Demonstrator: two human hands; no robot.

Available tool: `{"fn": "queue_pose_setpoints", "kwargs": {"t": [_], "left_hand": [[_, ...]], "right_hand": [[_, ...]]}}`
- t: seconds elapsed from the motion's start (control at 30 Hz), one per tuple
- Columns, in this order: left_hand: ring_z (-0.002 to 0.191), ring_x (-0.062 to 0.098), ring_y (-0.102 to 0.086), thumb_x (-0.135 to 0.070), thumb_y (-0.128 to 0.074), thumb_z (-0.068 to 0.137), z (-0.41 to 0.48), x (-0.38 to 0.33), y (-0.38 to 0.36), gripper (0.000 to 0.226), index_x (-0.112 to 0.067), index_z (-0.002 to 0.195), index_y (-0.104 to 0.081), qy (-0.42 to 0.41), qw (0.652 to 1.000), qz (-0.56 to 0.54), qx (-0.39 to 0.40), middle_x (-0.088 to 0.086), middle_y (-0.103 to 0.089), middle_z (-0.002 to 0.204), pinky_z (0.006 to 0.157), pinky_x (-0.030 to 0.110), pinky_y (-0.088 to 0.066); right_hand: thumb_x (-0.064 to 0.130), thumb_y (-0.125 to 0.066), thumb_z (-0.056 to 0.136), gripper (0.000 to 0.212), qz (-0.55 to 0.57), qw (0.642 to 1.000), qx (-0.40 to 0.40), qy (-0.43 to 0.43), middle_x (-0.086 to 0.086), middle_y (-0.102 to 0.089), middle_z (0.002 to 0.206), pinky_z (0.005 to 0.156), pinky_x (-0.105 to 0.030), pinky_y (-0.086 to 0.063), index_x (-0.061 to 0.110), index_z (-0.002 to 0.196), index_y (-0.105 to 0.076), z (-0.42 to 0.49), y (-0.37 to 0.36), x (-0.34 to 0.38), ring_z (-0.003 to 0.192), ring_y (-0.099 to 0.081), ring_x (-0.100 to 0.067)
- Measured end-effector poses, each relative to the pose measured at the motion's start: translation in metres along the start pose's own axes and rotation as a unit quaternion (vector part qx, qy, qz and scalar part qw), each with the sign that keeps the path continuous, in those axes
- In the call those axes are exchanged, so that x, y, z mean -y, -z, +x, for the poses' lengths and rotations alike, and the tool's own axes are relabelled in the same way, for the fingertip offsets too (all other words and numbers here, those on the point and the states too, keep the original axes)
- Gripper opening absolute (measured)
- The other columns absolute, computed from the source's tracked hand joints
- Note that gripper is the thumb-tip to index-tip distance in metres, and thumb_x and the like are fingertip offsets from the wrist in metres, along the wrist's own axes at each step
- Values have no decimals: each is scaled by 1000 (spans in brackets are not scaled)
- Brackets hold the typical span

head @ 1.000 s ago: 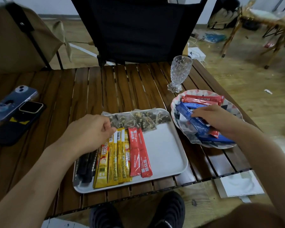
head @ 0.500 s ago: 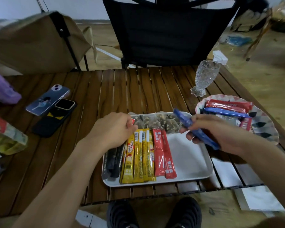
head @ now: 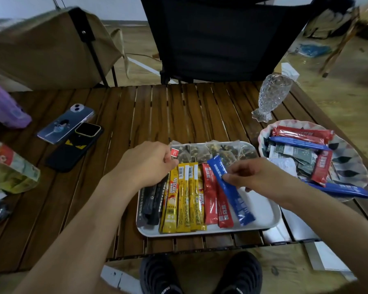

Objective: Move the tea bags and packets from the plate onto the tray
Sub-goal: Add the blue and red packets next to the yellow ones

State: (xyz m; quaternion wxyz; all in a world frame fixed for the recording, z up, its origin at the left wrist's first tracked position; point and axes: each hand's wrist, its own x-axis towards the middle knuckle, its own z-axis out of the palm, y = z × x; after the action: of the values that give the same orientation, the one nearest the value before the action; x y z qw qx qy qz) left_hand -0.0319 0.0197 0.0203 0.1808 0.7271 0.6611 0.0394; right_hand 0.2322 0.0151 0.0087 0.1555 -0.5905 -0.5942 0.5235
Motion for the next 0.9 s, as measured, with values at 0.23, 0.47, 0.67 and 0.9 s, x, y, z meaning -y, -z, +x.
{"fn": "queue_pose_setpoints", "kwargs": {"t": [0.23, 0.47, 0.67, 0.9], "left_hand": [[70, 8, -65, -50, -55, 98, 0, -1, 1, 31, -25, 82, -63, -2, 1000, 0, 2, -5, -69, 75, 68, 34, -58], [68, 7, -65, -50, -55, 98, 0, 0, 1, 30, -25, 83, -62, -6, 1000, -5, 6, -6, -68, 74, 63, 26, -54], [68, 7, -66, -50, -55, 98, -1, 1, 1, 30, -26, 82, -62, -9, 1000, -4, 0, -7, -68, 73, 65, 29, -56], [71, 6, -65, -50, -54, 98, -1, 1, 1, 28, -27, 84, -61, -7, 1000, 1, 6, -8, -68, 75, 64, 27, -54]], "right_hand": [[20, -79, 82, 22, 51, 998, -6, -26, -5, -77, 84, 68, -29, -58, 2, 93, -70, 15, -32, -4, 71, -72, -10], [18, -80, 82, 26, 30, 997, -69, -6, -9, -76, 78, 51, -20, -56, 3, 95, -62, 21, -43, 2, 57, -71, -12], [34, -75, 85, 25, -102, 988, -99, 57, 2, -73, 67, 57, -21, -55, 13, 81, -65, 20, -49, -2, 58, -71, -12], [40, -76, 83, 22, -209, 974, -55, 64, 10, -66, 68, 52, -14, -45, 22, 79, -63, 13, -48, -6, 56, -58, 4]]}}
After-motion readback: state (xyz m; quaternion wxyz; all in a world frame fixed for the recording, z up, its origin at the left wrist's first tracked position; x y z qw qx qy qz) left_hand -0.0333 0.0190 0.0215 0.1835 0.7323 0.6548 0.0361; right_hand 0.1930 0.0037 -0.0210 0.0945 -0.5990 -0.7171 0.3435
